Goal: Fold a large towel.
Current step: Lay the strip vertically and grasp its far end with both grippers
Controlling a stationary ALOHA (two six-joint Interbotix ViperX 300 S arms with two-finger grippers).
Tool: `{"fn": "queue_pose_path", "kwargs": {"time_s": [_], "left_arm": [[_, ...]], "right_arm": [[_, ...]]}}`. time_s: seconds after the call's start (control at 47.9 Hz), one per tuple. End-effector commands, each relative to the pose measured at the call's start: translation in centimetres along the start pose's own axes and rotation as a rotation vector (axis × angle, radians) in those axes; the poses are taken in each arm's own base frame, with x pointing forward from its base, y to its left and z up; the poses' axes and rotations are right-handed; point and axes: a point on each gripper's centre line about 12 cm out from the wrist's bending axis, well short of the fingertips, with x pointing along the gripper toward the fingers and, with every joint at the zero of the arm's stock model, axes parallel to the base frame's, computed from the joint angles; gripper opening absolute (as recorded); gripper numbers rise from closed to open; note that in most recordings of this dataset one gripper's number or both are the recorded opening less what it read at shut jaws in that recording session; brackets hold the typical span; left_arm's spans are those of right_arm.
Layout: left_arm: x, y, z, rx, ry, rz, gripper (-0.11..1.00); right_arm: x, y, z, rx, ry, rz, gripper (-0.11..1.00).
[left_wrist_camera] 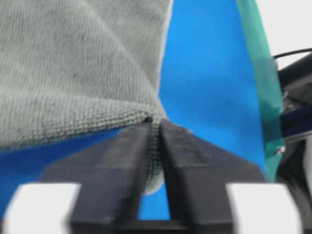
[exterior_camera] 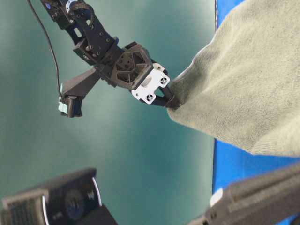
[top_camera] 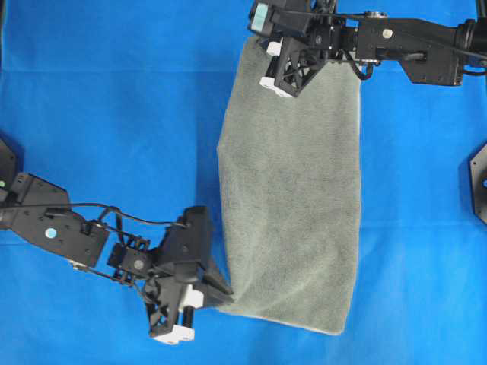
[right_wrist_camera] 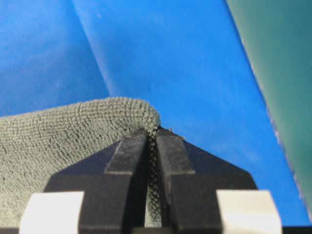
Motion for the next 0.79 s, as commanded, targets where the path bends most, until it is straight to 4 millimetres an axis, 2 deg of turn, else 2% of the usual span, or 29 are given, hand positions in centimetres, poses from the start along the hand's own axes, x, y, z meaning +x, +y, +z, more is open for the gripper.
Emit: {"fn": "queue_pose_path", "kwargs": {"time_s": [0.0,0.146,0.188,0.23,0.355,0.438,0.585,0.772], "left_arm": [[-0.1,-0.3,1.7,0.016,-0.04,-0.009,0.27],[0.1,0.3,2.4,0.032,-0.052,0.005,0.7],[0.1,0.6,2.5,0.028,-0.053,0.01,0.76],[0.0,0.8,2.7,0.025,-0.057,0.014,0.75],[-0.7,1.3,3.2,0.019,-0.039,0.036,0.71],[-2.0,1.0,4.0,0.021,-0.026,0.043,0.71],[-5.4,0.4,5.3,0.017,0.022,0.063,0.71],[-11.4,-0.4,7.3,0.023,0.022,0.069,0.7]], "right_arm": [[-0.7,-0.7,1.9,-0.016,-0.077,-0.002,0.05],[-0.3,-1.3,3.0,-0.037,-0.108,-0.01,0.05],[-0.3,-1.3,3.1,-0.046,-0.109,-0.012,0.06],[-0.2,-1.4,3.2,-0.057,-0.11,-0.014,0.15],[-0.3,-1.4,3.0,-0.102,-0.099,-0.022,0.53],[-0.8,-1.6,3.0,-0.111,-0.079,-0.035,0.68],[-2.9,-1.8,3.5,-0.102,-0.082,-0.052,0.65],[-7.5,-1.3,4.0,-0.086,-0.157,-0.039,0.67]]}}
